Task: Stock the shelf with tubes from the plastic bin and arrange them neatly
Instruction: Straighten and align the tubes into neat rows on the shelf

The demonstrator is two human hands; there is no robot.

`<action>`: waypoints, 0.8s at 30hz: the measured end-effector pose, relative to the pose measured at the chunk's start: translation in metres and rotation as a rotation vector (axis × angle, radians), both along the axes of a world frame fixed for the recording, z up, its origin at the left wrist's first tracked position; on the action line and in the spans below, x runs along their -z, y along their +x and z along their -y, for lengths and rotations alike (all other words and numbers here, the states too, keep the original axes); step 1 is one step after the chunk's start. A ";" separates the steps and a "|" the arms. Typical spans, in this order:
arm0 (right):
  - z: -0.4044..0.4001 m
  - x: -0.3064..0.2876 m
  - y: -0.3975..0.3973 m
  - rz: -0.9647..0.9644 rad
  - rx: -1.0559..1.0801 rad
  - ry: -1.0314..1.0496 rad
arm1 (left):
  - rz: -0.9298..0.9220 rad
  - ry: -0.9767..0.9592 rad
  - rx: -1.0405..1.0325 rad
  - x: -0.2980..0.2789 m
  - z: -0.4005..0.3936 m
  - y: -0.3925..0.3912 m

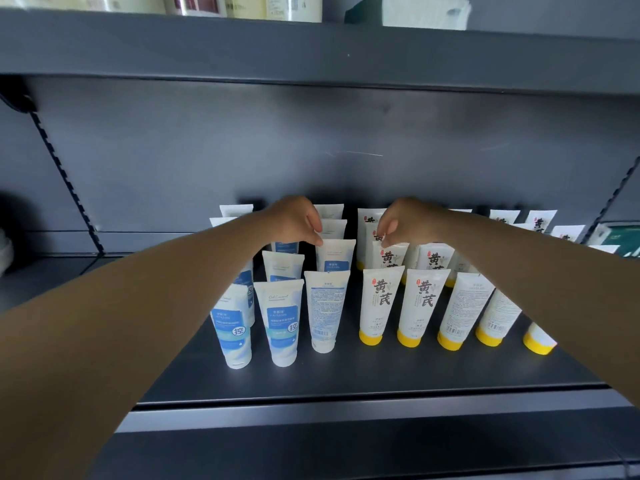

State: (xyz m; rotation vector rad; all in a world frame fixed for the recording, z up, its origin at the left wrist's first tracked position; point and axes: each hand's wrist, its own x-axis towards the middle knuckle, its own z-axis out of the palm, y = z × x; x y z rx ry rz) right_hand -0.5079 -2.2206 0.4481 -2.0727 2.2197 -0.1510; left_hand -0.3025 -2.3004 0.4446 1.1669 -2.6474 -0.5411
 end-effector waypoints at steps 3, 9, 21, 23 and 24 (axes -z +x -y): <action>0.003 -0.016 0.016 -0.007 -0.050 -0.054 | 0.015 -0.007 -0.011 -0.012 0.005 0.021; 0.013 -0.034 0.071 0.048 -0.182 -0.112 | 0.013 0.003 -0.072 -0.025 0.010 0.068; 0.029 -0.011 0.150 -0.030 -0.293 -0.014 | 0.172 0.016 -0.048 -0.004 0.013 0.111; 0.031 -0.009 0.151 -0.038 -0.278 -0.014 | 0.160 0.016 -0.046 -0.002 0.015 0.112; 0.032 -0.009 0.151 -0.041 -0.273 -0.015 | 0.152 0.015 -0.047 -0.001 0.016 0.112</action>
